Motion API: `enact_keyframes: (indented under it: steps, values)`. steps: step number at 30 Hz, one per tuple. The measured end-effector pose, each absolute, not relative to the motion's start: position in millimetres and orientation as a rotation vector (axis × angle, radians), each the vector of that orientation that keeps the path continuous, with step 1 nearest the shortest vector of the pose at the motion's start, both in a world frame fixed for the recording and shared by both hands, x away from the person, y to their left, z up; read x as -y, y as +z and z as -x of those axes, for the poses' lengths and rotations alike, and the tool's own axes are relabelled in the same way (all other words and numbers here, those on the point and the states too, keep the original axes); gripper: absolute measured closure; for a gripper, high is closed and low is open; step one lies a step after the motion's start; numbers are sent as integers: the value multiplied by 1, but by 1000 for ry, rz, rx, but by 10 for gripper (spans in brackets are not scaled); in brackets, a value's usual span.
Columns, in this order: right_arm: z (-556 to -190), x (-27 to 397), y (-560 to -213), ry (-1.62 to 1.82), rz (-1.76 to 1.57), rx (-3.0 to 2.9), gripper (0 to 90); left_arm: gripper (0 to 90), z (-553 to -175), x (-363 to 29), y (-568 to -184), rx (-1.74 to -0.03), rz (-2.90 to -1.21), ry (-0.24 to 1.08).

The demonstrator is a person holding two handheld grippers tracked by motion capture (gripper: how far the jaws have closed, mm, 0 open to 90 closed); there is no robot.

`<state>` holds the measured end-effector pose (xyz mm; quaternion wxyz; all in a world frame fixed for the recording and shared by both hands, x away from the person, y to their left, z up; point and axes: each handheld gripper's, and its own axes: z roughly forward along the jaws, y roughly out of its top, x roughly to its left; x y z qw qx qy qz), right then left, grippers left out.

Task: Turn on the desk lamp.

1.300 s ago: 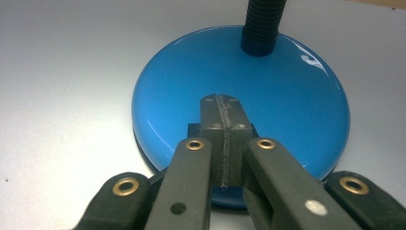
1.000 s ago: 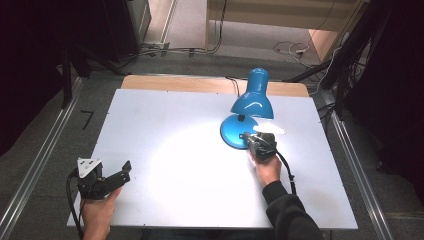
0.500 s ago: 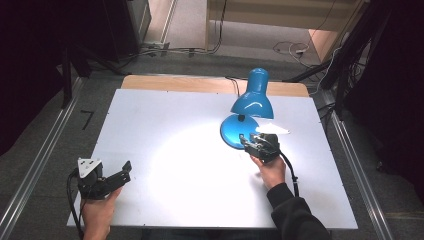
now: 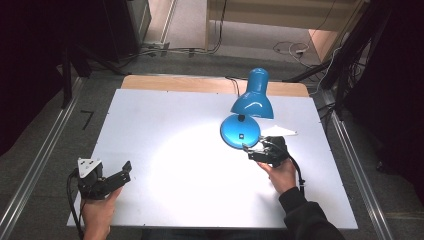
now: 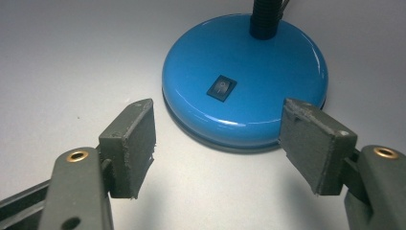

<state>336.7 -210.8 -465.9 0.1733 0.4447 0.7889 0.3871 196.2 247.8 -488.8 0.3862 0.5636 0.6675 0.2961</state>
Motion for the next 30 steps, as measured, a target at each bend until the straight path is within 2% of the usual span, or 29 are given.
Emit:
enact_keyframes:
  steps: [30]
  values:
    - [-306,270,-459,1119,-1309,-2184,227,90,-197,-246,-489,-1699,-1446,758]
